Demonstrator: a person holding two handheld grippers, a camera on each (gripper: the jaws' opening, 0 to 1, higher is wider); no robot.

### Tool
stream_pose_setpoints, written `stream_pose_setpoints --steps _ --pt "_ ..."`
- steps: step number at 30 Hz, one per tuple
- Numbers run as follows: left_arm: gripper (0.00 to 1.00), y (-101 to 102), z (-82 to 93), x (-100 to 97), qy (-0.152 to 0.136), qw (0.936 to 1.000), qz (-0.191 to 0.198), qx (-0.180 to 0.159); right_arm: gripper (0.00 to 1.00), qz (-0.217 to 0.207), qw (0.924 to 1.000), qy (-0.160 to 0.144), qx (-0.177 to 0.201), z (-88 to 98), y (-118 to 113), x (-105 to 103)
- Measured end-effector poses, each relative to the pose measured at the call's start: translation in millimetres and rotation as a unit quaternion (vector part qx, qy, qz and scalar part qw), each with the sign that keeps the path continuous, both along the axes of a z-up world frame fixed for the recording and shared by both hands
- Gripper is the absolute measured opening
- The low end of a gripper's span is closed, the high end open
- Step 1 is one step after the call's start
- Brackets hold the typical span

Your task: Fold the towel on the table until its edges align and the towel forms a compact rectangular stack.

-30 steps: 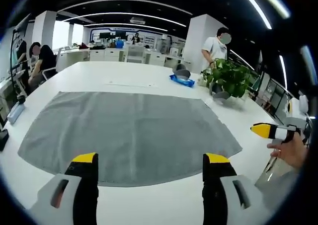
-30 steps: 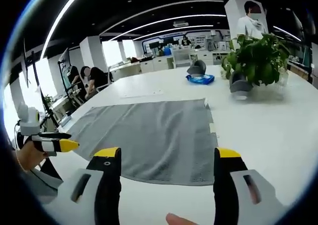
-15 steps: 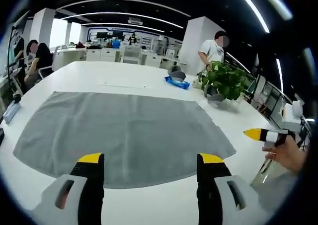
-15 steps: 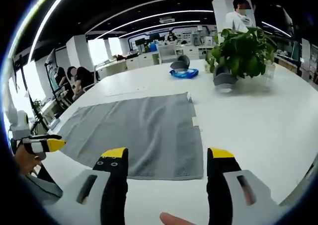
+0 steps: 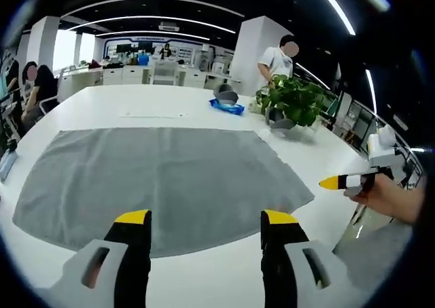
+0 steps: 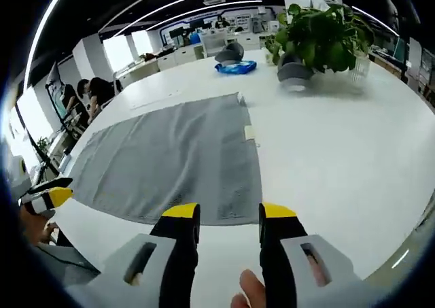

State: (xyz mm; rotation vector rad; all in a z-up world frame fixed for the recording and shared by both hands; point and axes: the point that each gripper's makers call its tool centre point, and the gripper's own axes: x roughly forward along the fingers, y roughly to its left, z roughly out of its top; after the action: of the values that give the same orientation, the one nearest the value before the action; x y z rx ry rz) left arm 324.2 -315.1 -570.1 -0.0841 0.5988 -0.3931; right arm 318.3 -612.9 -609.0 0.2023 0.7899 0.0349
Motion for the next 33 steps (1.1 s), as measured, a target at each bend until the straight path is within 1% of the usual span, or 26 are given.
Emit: stream_pose_setpoints --steps 2,4,5,8,9,10,11,13,14,15,16,17,18,19,23,25,26,27,29,30,33 --pt "0.65 -2 -0.5 -0.7 0.001 1.0000 -0.005 0.001 0.28 -0.006 0.9998 0.020 0.005 -9.4 -2 0" --pt "0.63 -4 -1.2 -1.4 0.004 1.0000 -0.009 -0.002 0.26 -0.006 0.9994 0.033 0.004 -17.7 -4 2" --pt "0.62 -4 -1.5 -1.7 0.005 0.9999 -0.010 -0.003 0.26 -0.007 0.9991 0.041 0.003 -21.8 -5 2" --pt "0.62 -5 -1.4 -1.6 0.002 0.9999 -0.011 0.000 0.26 -0.010 0.9982 0.058 0.005 -35.9 -7 6" --pt "0.58 -6 -1.6 -2.1 0.003 0.9999 -0.013 -0.002 0.26 -0.009 0.9980 0.063 0.004 -39.2 -8 7" --pt "0.55 -9 -2.8 -4.2 0.010 0.9998 -0.017 -0.010 0.25 -0.009 0.9977 0.067 0.003 -41.8 -8 7" --pt "0.54 -10 -3.0 -4.7 0.011 0.9997 -0.019 -0.011 0.24 -0.010 0.9975 0.070 0.001 -44.5 -9 7" --pt "0.55 -12 -3.1 -6.0 0.010 0.9996 -0.024 -0.007 0.23 -0.007 0.9966 0.082 -0.006 -50.0 -10 5" --pt "0.54 -12 -3.4 -6.3 0.010 0.9996 -0.026 -0.004 0.22 -0.008 0.9965 0.083 -0.006 -51.6 -9 4" --pt "0.55 -13 -4.0 -6.7 0.011 0.9995 -0.029 -0.003 0.21 -0.014 0.9973 0.068 -0.023 -48.0 -17 5" --pt "0.55 -14 -4.8 -6.9 0.012 0.9994 -0.031 -0.003 0.21 -0.022 0.9965 0.081 -0.004 -49.4 -12 1" --pt "0.55 -16 -6.1 -7.7 0.015 0.9993 -0.034 -0.003 0.21 -0.018 0.9969 0.076 -0.008 -48.2 -13 4" --pt "0.55 -17 -7.3 -8.4 0.018 0.9991 -0.037 -0.003 0.20 -0.015 0.9966 0.079 -0.016 -48.8 -14 4" --pt "0.55 -19 -9.6 -9.4 0.023 0.9989 -0.042 -0.003 0.17 -0.010 0.9960 0.081 -0.035 -50.1 -16 3" --pt "0.55 -29 -10.6 -9.6 0.036 0.9977 -0.057 -0.011 0.13 0.000 0.9941 0.084 -0.070 -52.0 -16 4" --pt "0.55 -37 -7.9 -4.3 0.034 0.9964 -0.078 -0.003 0.13 0.003 0.9937 0.081 -0.077 -52.0 -14 5" --pt "0.55 -41 -5.7 1.6 0.029 0.9954 -0.090 0.009 0.12 0.015 0.9932 0.075 -0.088 -52.1 -14 6" --pt "0.55 -45 -3.3 6.8 0.025 0.9951 -0.095 0.012 0.12 0.022 0.9929 0.072 -0.092 -52.1 -13 6" --pt "0.55 -53 3.1 20.4 0.020 0.9945 -0.103 0.009 0.09 0.025 0.9937 0.067 -0.087 -52.3 -12 8" --pt "0.54 -57 5.5 26.5 0.019 0.9942 -0.106 0.008 0.06 0.038 0.9937 0.061 -0.085 -52.2 -9 9" --pt "0.54 -75 14.6 46.0 0.011 0.9915 -0.130 0.001 0.04 0.046 0.9925 0.066 -0.092 -52.4 -8 9"
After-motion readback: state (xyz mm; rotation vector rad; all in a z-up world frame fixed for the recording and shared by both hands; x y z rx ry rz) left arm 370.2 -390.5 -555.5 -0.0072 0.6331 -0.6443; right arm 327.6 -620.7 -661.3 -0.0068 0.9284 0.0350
